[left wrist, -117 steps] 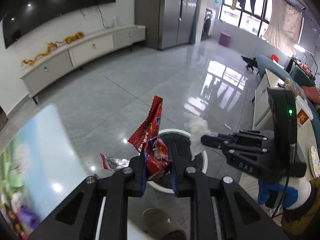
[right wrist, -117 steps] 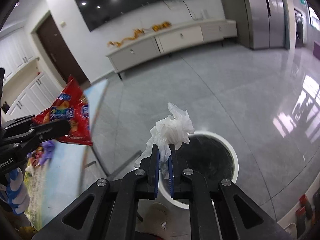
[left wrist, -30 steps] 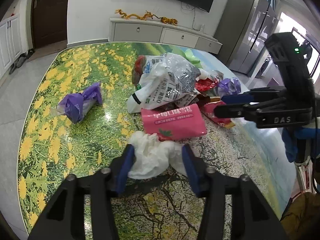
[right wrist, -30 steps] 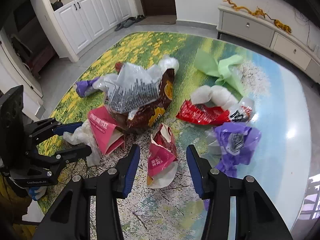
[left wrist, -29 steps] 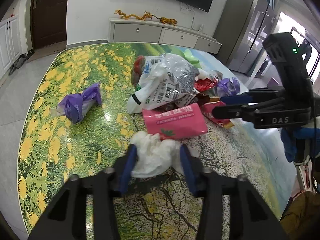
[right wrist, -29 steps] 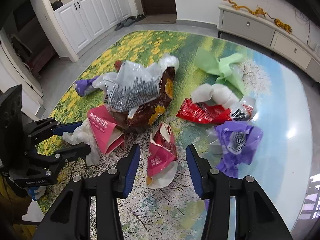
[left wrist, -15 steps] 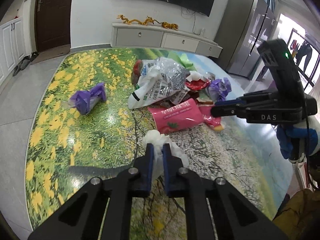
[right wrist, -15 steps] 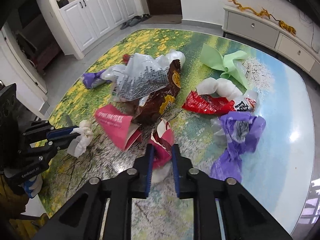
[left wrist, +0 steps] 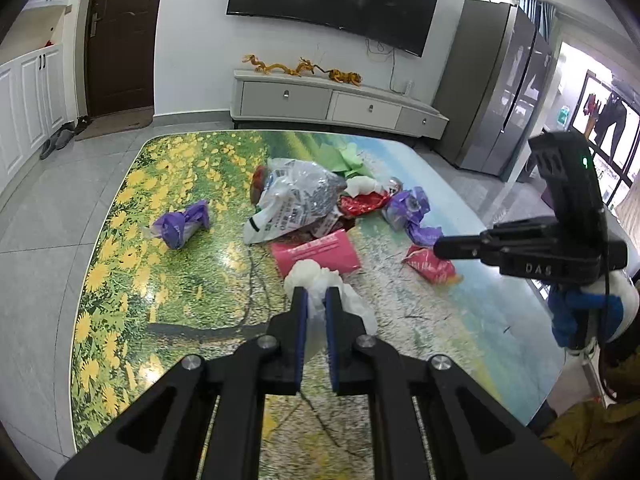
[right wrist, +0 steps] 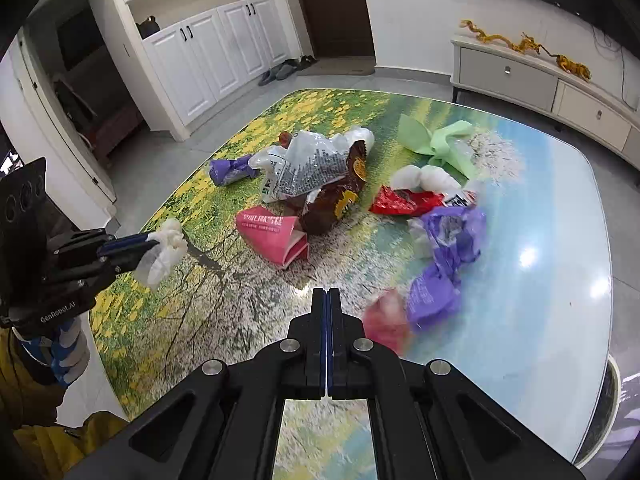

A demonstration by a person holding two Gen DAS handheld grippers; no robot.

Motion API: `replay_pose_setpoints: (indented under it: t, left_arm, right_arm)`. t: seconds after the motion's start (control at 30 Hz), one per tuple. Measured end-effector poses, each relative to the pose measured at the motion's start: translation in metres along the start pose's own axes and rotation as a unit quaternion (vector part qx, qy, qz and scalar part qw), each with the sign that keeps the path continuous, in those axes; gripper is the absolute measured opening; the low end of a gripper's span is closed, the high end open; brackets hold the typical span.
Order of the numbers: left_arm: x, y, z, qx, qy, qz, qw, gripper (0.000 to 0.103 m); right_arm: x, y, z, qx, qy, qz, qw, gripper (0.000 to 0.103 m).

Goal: Collect trash
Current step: 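Grasp the pink paper wrapper with the right tool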

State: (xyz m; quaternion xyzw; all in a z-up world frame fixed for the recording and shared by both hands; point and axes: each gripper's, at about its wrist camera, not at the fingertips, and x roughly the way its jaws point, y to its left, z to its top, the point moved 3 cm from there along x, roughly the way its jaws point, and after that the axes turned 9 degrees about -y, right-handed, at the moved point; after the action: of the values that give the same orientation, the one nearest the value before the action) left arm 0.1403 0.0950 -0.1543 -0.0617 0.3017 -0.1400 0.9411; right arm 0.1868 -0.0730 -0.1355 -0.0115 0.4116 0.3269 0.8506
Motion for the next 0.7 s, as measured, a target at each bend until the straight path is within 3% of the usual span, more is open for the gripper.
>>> replay_pose_setpoints:
  t: [0.1,0.13,0.17,0.23,0.7]
  left_arm:
    - [-0.002,-0.006,0.001,-0.005,-0.002,-0.003,1.0,0.008]
    - [-0.002,-0.008,0.002,-0.004,-0.002,-0.003,1.0,0.008]
    - [-0.003,-0.009,0.001,-0.004,-0.002,-0.004,1.0,0.008]
    - [0.001,-0.013,0.001,-0.006,0.001,-0.007,1.0,0.008]
    - [0.024,-0.015,-0.009,-0.014,0.014,-0.031,0.9993,0.008]
  right_arm:
    - [-0.009,-0.01,-0.006,0.015,-0.011,0.0,1.0,0.002]
    - [-0.013,-0.015,-0.007,0.02,-0.016,-0.001,1.0,0.009]
    - [-0.016,-0.018,-0.008,0.023,-0.02,-0.004,1.0,0.026]
    - [-0.021,-0.027,-0.01,0.026,-0.029,-0.016,0.999,0.047]
    - [0.019,-0.041,-0.026,0.036,0.017,-0.019,0.999,0.048]
